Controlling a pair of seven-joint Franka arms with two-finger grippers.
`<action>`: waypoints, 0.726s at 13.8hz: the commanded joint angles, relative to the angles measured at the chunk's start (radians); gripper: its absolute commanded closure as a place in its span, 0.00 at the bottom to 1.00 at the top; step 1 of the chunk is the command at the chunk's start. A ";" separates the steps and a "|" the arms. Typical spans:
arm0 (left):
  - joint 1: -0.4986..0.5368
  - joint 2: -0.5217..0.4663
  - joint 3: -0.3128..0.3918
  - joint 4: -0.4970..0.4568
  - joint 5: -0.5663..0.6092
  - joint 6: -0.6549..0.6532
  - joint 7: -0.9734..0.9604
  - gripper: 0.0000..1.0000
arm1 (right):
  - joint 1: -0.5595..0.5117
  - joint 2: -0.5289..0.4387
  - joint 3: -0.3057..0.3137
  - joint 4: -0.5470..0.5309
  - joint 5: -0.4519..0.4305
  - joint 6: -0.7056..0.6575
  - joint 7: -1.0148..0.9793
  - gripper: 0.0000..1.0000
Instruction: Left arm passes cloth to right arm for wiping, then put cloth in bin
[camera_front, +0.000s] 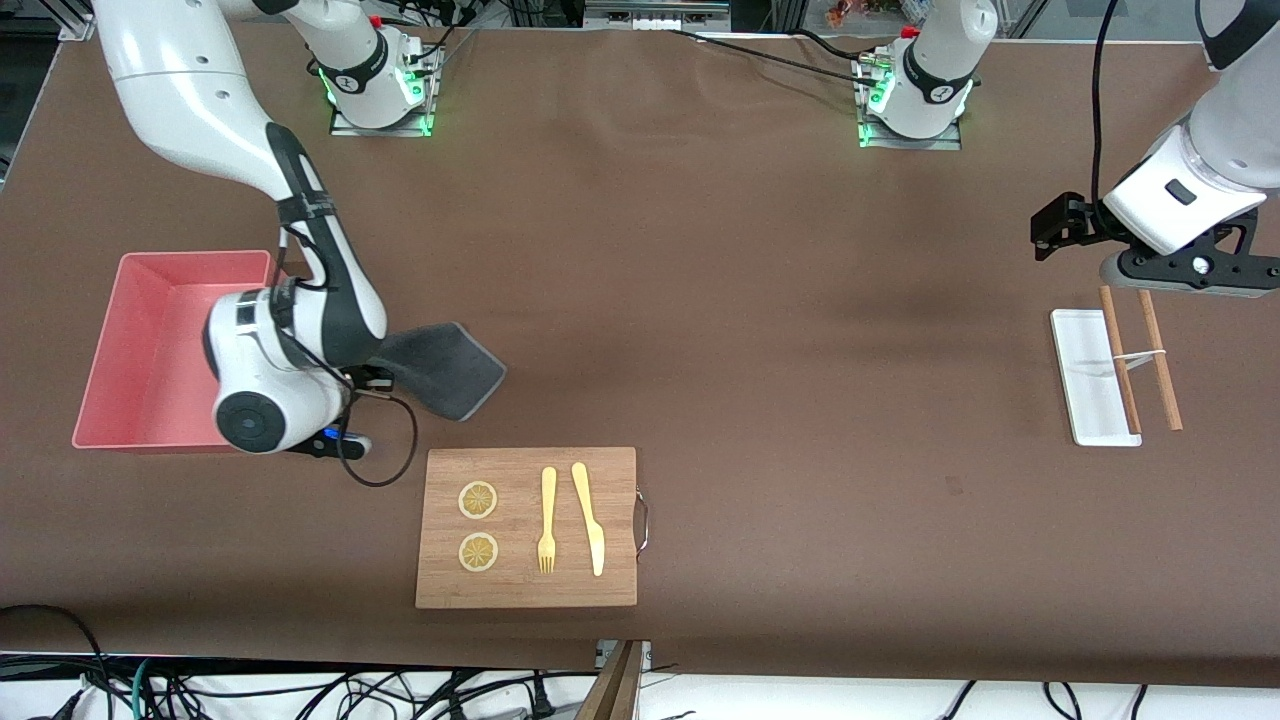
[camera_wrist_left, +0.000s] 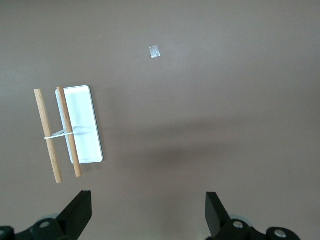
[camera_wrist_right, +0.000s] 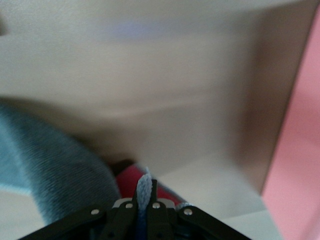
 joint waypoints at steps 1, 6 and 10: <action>-0.009 -0.002 0.037 0.002 -0.024 0.013 0.014 0.00 | -0.008 -0.055 -0.016 0.005 -0.016 -0.040 -0.095 1.00; -0.026 -0.016 0.080 -0.010 -0.075 0.014 0.023 0.00 | -0.011 -0.131 -0.016 0.162 -0.022 -0.282 -0.101 1.00; -0.022 -0.009 0.079 -0.004 -0.079 0.013 0.022 0.00 | -0.069 -0.218 -0.035 0.166 -0.051 -0.345 -0.276 1.00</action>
